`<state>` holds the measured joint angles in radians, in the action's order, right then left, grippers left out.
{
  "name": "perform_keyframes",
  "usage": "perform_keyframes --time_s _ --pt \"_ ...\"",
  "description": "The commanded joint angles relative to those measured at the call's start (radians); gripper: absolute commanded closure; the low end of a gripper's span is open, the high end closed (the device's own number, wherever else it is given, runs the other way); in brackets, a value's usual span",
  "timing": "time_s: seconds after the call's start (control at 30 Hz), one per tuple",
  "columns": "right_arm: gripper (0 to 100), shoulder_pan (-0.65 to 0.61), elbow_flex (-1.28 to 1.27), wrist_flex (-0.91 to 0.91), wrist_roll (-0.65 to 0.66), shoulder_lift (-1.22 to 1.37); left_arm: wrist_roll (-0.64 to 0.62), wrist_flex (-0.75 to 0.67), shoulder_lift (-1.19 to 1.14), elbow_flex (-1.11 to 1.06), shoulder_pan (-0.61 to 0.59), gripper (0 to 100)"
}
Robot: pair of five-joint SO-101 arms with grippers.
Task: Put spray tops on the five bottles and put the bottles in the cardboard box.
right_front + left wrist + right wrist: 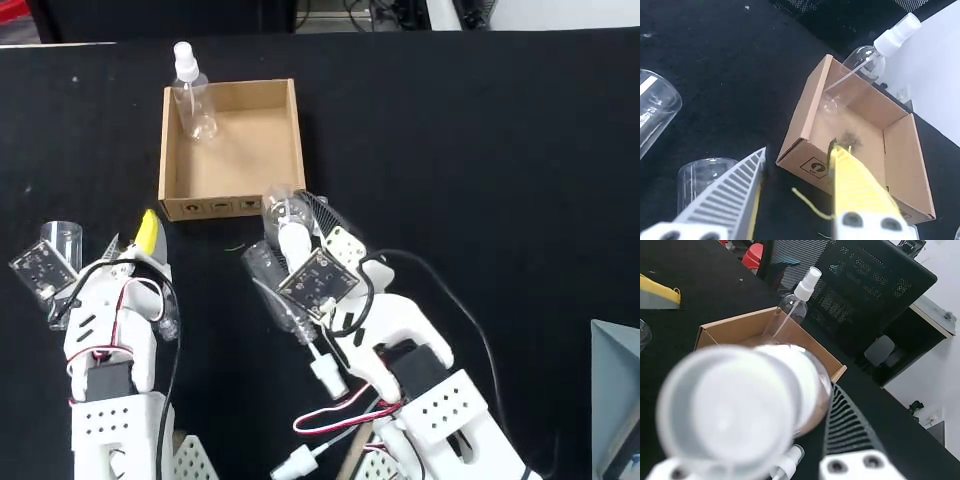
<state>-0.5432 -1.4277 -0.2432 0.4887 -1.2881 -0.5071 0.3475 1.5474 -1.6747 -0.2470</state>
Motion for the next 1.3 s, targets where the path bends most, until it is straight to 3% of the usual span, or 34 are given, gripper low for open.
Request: perform_keyframes --time_s 0.0,0.27,0.63,0.93,1.27 --pt "98.8 0.068 0.044 -0.028 -0.006 -0.044 0.005 -0.025 0.014 -0.024 -0.056 82" --pt "98.8 0.081 0.2 -0.221 -0.008 -0.038 0.005 -0.025 0.014 -0.016 -0.09 82" --pt "98.8 0.083 0.285 -0.247 -0.008 -0.036 0.009 -0.025 0.014 -0.021 -0.082 82" --pt "98.7 0.083 0.44 -0.376 -0.006 -0.033 0.009 -0.026 0.014 -0.022 -0.081 82" --pt "98.7 0.081 0.601 -0.382 -0.006 0.239 0.011 -0.026 0.014 -0.024 -0.079 82"
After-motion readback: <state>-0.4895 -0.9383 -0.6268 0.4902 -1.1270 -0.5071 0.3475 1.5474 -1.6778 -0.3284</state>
